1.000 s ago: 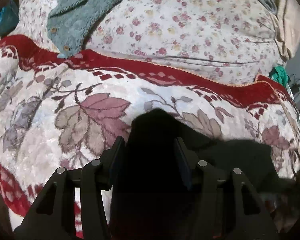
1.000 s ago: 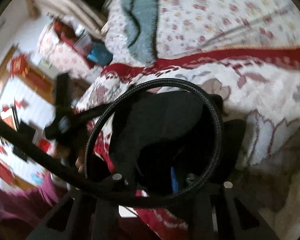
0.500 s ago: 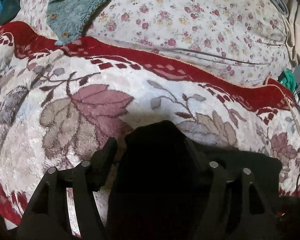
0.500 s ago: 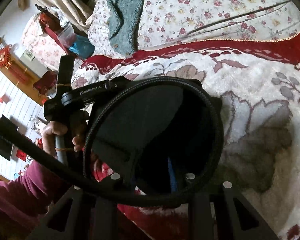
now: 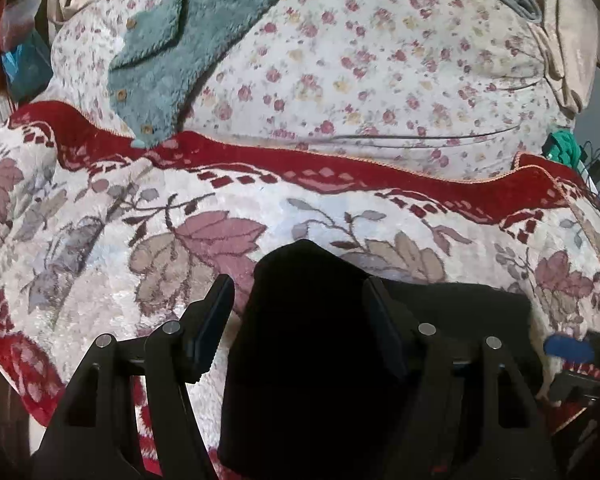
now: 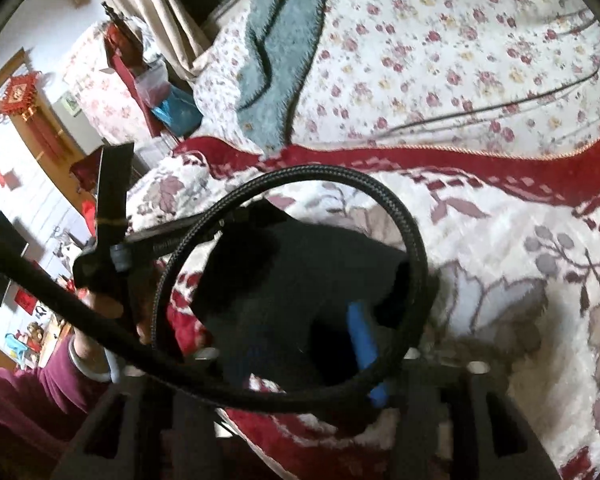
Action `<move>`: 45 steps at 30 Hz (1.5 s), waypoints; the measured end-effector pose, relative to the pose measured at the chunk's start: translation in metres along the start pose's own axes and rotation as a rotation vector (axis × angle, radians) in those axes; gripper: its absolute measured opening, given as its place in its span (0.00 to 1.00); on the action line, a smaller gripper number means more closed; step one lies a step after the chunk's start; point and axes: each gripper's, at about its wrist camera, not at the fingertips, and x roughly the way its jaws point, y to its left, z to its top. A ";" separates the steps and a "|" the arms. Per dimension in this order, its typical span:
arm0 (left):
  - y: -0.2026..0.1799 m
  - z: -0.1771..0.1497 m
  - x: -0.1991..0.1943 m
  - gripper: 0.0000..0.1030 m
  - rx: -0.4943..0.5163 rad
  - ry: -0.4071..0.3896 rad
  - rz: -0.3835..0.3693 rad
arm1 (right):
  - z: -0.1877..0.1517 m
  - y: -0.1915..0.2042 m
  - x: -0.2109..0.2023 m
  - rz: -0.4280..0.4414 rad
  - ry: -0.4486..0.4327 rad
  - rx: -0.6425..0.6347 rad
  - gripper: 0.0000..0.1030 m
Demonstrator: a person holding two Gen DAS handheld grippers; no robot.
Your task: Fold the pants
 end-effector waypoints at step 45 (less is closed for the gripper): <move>0.036 -0.037 0.058 0.96 -0.100 0.237 -0.277 | -0.041 -0.070 0.053 0.172 -0.017 0.282 0.60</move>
